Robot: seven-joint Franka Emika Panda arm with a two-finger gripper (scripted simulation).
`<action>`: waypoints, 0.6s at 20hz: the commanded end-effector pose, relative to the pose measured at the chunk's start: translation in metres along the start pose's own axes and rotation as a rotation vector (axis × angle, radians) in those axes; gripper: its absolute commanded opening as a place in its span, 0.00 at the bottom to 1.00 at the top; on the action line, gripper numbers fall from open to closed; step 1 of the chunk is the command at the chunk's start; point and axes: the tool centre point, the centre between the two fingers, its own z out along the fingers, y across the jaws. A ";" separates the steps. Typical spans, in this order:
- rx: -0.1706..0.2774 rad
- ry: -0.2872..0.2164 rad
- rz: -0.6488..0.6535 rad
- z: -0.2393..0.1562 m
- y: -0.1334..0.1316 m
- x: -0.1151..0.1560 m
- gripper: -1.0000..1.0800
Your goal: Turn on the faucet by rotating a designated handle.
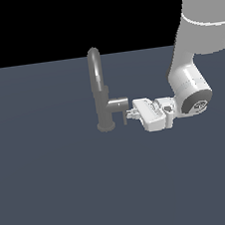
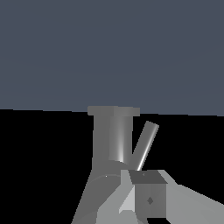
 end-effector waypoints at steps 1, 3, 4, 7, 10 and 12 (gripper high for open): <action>-0.004 -0.003 0.008 0.005 -0.004 0.006 0.00; -0.005 -0.004 0.011 0.006 -0.008 0.009 0.00; -0.005 -0.004 0.013 0.006 -0.009 0.010 0.00; -0.006 -0.005 0.017 0.008 -0.015 0.015 0.00; -0.007 -0.006 0.021 0.010 -0.020 0.018 0.00; -0.007 -0.007 0.024 0.011 -0.023 0.021 0.00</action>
